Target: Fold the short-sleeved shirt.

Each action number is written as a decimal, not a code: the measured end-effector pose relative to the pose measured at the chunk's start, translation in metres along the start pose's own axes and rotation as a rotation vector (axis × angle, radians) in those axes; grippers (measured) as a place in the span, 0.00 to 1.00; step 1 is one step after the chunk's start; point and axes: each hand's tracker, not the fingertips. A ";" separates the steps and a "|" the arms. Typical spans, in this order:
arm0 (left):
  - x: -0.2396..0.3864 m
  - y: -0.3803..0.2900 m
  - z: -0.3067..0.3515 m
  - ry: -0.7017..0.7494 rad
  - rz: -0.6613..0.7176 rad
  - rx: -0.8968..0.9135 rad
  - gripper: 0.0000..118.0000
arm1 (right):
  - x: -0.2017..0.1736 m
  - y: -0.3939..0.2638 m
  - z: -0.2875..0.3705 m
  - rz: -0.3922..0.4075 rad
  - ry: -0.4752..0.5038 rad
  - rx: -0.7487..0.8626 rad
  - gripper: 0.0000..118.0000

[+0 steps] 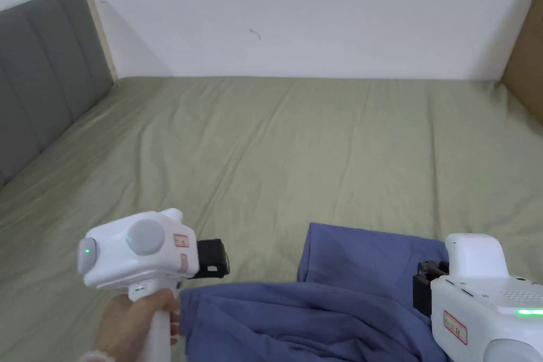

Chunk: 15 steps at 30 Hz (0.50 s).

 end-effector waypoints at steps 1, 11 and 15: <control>-0.010 0.004 -0.005 0.039 0.015 -0.008 0.88 | -0.002 -0.001 -0.003 -0.001 0.005 -0.007 0.03; -0.026 -0.010 -0.068 0.098 0.087 -0.115 0.24 | -0.009 -0.013 -0.019 0.022 0.019 -0.083 0.03; -0.027 -0.009 -0.063 0.158 0.050 -0.099 0.00 | -0.007 -0.014 -0.017 0.020 0.010 -0.089 0.03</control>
